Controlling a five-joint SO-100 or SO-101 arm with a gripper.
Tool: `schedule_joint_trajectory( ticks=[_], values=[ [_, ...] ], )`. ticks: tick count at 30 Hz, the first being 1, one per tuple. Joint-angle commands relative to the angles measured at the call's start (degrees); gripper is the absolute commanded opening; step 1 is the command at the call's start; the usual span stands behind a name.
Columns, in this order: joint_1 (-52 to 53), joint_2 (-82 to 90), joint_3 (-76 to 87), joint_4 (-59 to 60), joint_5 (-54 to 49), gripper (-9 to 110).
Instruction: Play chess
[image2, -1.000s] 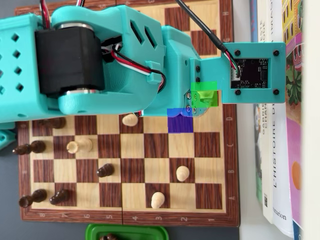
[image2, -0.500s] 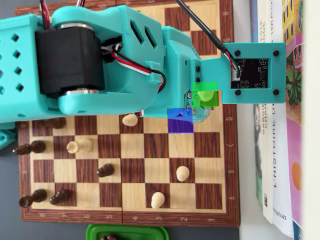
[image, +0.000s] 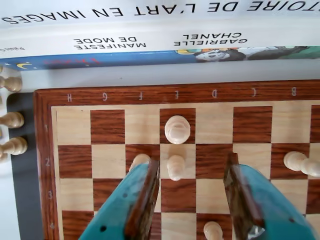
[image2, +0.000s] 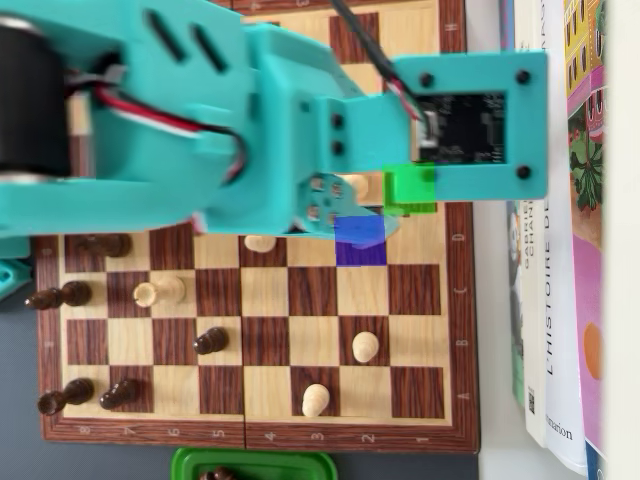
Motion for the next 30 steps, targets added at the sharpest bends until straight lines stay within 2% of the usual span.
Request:
schedule_joint_trajectory(
  ticks=[1, 30],
  values=[
    [-0.09, 8.35, 1.58, -0.97, 0.26, 19],
    [6.5, 63.19, 56.43, -0.97, -2.81, 19]
  ],
)
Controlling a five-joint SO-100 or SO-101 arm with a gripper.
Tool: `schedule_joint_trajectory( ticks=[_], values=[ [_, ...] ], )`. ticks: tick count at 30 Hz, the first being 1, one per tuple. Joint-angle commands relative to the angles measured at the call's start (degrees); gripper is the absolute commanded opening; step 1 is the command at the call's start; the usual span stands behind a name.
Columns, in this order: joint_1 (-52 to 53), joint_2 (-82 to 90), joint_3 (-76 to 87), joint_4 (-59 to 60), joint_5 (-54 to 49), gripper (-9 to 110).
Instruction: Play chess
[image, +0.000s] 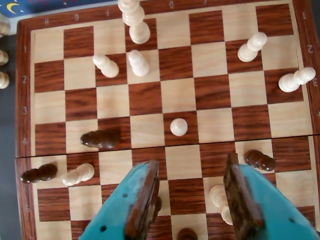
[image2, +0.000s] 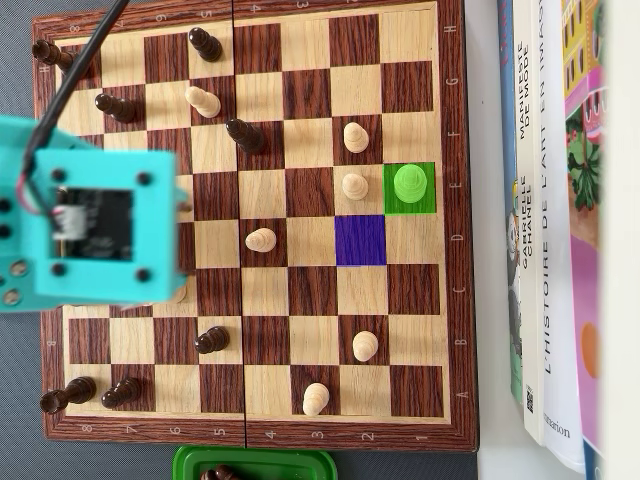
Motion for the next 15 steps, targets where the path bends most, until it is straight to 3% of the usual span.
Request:
schedule_joint_trajectory(
  ticks=[1, 15],
  values=[
    [0.7, 5.8, 3.96, -0.97, -0.53, 19],
    [0.7, 29.62, 28.65, -1.05, -0.53, 19]
  ],
)
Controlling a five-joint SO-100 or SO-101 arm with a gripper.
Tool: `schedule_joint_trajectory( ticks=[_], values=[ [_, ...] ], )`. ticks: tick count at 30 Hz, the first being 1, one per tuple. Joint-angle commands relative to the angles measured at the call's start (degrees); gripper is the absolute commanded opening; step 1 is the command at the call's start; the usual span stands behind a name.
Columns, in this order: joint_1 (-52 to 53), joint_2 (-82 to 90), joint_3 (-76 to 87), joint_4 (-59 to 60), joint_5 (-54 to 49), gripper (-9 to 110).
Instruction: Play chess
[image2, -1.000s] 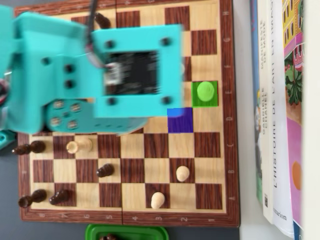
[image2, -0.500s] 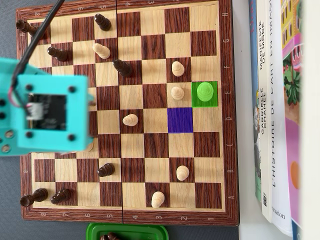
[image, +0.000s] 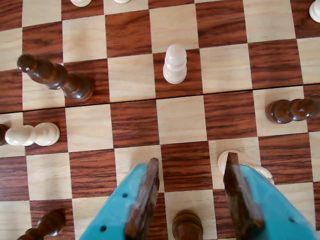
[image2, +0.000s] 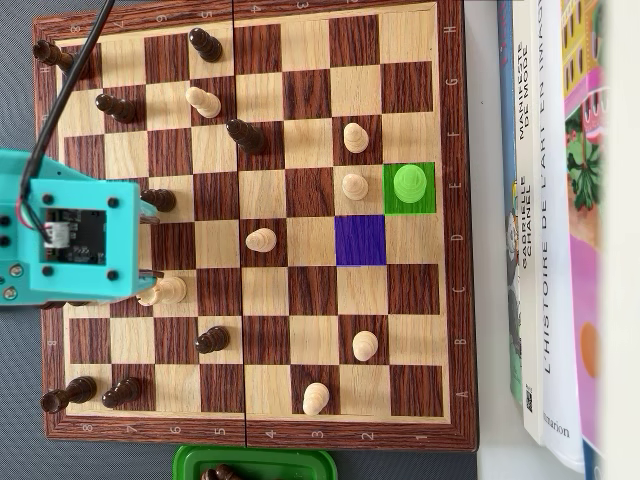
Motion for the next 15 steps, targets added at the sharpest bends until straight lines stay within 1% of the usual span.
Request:
schedule_joint_trajectory(
  ticks=[1, 8, 15],
  values=[
    [0.44, 5.01, 2.9, -1.05, -0.26, 19],
    [0.44, 11.95, 8.88, -1.14, -0.44, 19],
    [1.23, 16.08, 14.33, -12.66, -3.96, 19]
  ],
)
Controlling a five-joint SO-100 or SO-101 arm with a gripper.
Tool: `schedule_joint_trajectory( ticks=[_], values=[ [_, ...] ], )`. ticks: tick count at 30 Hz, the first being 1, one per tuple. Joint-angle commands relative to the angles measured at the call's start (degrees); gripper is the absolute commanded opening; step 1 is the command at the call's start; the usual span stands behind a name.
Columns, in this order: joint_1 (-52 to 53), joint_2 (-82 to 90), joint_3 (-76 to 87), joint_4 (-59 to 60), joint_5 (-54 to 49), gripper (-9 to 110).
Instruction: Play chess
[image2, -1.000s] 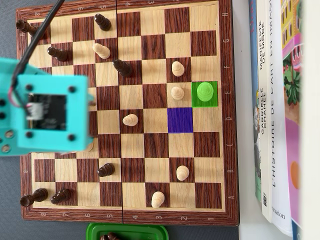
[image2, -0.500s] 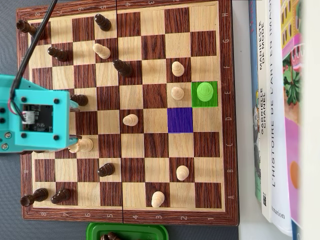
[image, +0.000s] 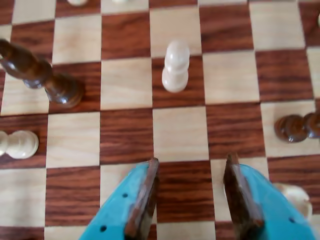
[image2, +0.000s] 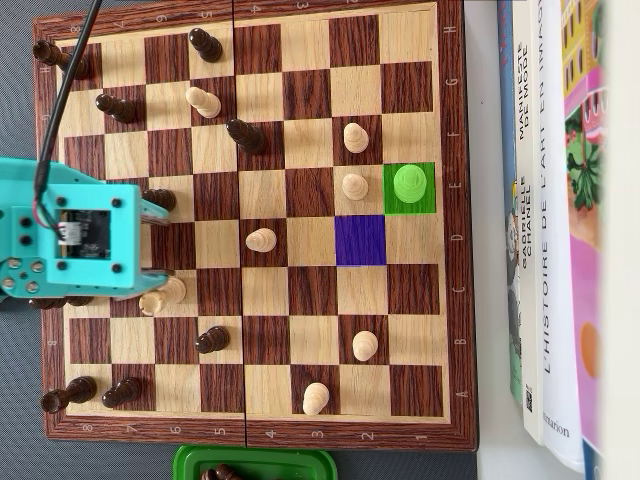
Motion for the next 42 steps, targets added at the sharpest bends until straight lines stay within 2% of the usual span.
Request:
schedule_joint_trajectory(
  ticks=[1, 12, 24, 42],
  values=[
    [0.35, 1.85, 0.7, -5.45, -0.62, 19],
    [-0.26, 7.73, 8.0, -20.57, -0.26, 19],
    [-0.44, 8.61, 8.44, -33.57, -0.18, 19],
    [-1.85, 8.7, 8.88, -70.31, 0.09, 19]
  ],
)
